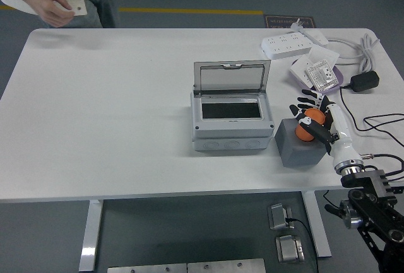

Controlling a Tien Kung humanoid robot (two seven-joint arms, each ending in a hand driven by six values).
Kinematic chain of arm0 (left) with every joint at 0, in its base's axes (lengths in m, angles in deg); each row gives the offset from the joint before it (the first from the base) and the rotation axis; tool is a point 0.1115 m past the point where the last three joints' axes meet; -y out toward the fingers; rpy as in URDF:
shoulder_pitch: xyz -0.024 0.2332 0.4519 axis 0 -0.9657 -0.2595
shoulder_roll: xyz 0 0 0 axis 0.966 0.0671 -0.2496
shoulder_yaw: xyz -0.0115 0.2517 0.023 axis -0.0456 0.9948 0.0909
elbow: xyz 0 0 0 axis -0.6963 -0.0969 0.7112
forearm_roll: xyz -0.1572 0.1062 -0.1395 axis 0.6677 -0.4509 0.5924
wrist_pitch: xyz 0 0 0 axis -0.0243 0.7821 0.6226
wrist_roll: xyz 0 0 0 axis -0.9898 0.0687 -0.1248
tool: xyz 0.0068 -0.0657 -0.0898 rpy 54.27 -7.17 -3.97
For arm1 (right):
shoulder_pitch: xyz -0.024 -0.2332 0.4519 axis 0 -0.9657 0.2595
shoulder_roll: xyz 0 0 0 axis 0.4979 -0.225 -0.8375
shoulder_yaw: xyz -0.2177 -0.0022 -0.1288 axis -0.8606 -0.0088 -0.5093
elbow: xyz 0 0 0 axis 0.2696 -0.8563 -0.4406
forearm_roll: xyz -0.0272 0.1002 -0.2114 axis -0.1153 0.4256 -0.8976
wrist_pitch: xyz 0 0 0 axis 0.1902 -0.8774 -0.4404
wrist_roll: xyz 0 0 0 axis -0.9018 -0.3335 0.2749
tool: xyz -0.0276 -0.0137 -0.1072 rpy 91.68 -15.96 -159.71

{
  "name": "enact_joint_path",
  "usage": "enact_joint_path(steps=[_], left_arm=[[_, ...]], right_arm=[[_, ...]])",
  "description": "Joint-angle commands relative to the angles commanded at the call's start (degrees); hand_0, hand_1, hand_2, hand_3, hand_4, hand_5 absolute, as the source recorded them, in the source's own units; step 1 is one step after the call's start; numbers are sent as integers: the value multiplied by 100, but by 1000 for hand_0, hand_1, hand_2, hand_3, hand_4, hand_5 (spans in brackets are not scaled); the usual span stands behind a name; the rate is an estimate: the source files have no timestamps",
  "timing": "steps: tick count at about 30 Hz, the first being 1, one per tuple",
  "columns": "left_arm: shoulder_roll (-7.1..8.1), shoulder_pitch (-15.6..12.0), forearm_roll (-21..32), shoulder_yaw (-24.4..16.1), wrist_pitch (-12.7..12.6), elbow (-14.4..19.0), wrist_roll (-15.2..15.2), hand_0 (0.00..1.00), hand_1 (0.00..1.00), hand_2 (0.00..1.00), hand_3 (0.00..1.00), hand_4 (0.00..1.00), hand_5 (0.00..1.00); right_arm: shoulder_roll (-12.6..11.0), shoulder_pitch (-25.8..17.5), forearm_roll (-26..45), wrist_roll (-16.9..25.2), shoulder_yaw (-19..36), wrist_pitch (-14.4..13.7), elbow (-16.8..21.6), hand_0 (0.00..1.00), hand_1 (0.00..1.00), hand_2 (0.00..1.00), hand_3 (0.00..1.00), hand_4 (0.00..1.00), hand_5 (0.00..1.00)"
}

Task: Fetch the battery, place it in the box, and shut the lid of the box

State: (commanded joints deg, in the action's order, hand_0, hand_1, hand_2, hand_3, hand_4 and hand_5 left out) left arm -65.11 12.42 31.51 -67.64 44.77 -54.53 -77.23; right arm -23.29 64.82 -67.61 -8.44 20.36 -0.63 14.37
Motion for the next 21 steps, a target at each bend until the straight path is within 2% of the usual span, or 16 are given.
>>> enact_joint_path(steps=[1,12,13,18,19,21], left_arm=[[-1,3,4,10,0,0,2,471,580,538,537,372,2],[-14,14,14,65,-2,0,11,471,580,539,538,375,2],[-14,15,12,66,-3,0,10,470,581,538,537,376,2],[-19,20,7,80,-4,0,7,470,581,538,537,376,2],[-20,20,5,81,-4,0,7,469,584,539,538,378,2],[-20,22,1,84,-3,0,4,469,584,539,538,378,2]], right_arm=[[-1,-4,7,1,-6,-1,-5,629,645,671,733,771,221],[-1,-28,62,25,-61,-56,-9,598,631,655,719,738,180],[1,-28,72,28,-65,-65,-7,552,608,631,680,712,133],[4,-28,109,25,-73,-98,-1,552,608,631,680,712,133],[5,-29,117,24,-73,-101,-3,571,549,569,620,655,62],[7,-31,132,16,-79,-114,-11,571,549,569,620,655,62]])
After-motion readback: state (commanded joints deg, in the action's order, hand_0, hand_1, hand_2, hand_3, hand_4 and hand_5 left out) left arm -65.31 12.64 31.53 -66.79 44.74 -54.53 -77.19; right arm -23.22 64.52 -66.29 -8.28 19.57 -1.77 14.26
